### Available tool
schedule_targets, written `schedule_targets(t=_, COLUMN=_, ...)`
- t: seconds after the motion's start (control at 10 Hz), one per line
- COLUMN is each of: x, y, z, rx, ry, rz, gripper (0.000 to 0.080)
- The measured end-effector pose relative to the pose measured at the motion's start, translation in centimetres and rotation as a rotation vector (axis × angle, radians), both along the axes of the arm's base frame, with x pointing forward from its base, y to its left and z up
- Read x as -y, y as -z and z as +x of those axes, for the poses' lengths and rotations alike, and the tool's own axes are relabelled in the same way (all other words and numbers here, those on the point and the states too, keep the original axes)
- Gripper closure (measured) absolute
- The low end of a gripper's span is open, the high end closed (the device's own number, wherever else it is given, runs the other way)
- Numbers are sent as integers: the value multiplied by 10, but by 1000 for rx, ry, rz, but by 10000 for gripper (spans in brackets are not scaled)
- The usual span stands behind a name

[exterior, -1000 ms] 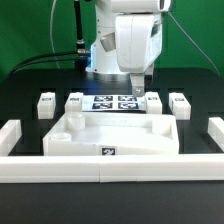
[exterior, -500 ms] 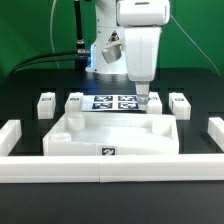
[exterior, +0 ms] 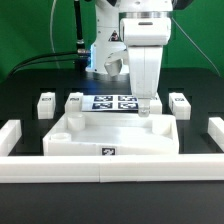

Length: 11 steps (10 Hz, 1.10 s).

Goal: Assemble desk

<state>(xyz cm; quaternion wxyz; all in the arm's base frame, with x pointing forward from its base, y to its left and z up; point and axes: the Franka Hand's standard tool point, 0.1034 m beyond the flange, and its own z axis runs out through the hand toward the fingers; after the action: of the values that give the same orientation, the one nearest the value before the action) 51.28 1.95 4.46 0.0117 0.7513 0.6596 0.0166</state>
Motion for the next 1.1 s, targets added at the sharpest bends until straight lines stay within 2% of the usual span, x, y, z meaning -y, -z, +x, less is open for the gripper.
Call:
schedule_targets(t=0.1, x=1, y=3, z=-1, rx=0, ry=1, rz=1, gripper=150)
schedule_targets(t=0.3, x=9, y=21, z=-11, rx=-18, ry=7, rz=8, gripper=150)
schedule_targets(t=0.6, x=15, y=36, z=-19, rx=-42, ry=23, rz=12, gripper=150)
schedule_targets(t=0.8, x=19, y=40, z=-21, rx=-45, ry=32, rz=14, gripper=150)
schedule_targets(t=0.9, x=20, y=40, z=-21, rx=-39, ry=36, rz=15, gripper=240)
schedule_targets(t=1.0, x=20, y=40, z=-21, rx=-40, ry=36, rz=15, gripper=421)
schedule_targets(t=1.1, x=20, y=40, z=-21, rx=-40, ry=36, rz=15, gripper=559)
